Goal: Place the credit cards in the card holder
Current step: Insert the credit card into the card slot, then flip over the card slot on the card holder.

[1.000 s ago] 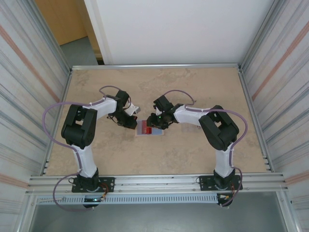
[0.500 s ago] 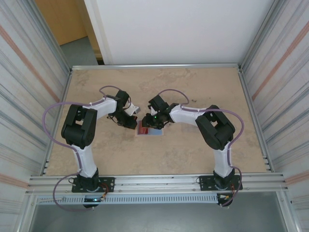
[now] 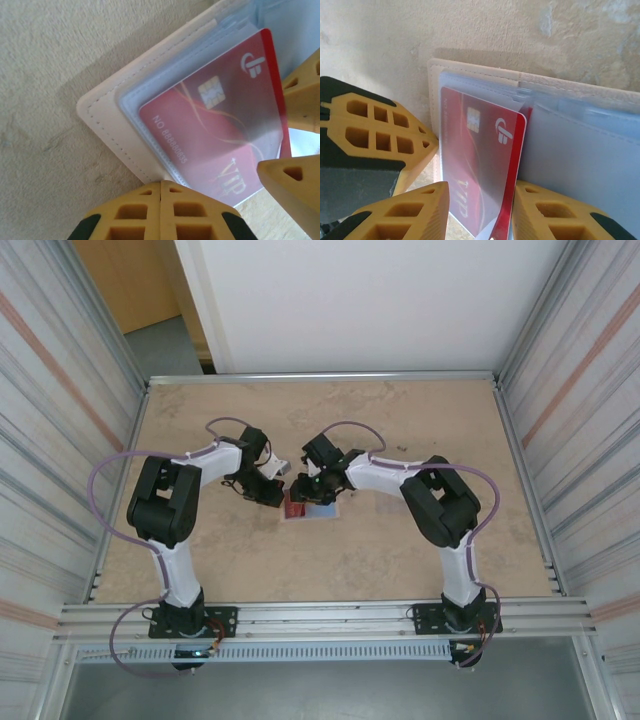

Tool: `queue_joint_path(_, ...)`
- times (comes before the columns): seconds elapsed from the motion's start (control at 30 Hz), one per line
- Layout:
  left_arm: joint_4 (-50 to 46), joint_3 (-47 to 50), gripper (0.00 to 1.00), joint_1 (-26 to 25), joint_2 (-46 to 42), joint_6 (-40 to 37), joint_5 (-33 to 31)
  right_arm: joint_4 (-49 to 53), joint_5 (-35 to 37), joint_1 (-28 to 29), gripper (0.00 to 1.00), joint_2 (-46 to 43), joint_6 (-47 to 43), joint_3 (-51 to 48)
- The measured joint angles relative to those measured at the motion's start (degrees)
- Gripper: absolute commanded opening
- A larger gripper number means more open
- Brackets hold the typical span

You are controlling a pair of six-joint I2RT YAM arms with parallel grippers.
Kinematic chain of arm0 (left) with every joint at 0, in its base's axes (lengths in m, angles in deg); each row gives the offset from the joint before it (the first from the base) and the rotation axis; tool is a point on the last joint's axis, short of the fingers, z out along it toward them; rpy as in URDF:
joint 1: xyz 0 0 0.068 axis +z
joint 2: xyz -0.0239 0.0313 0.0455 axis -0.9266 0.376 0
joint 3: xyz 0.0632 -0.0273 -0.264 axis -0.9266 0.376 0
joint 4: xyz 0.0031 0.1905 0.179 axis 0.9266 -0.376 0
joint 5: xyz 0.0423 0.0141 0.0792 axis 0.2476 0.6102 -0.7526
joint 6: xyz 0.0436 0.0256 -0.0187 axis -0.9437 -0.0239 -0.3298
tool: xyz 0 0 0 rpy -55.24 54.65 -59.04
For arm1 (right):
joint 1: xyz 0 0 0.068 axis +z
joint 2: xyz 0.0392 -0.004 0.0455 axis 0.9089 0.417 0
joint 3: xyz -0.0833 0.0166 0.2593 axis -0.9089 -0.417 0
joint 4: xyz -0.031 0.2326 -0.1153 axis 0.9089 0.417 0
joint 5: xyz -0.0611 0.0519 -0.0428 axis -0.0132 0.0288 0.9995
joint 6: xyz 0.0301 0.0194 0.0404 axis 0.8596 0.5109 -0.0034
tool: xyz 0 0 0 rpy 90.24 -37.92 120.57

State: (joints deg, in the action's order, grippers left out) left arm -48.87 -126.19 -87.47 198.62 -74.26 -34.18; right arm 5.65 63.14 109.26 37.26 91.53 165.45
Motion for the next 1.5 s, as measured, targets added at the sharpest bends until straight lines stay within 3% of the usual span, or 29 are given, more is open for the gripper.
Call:
queue_joint_path(0.3,0.0,0.0,0.00,0.0,-0.1,0.0,-0.2,3.2,0.2,-0.3,0.38,-0.3,-2.1,1.1)
queue_joint_path(0.67,-0.1,0.0,0.00,0.0,-2.2,0.0,-0.8,7.2,3.4,-3.3,0.38,-9.5,-4.5,-5.3)
queue_joint_path(1.5,-1.3,-1.4,0.00,0.0,1.1,0.0,0.7,4.3,3.7,-1.5,0.39,-5.5,-4.4,-6.7)
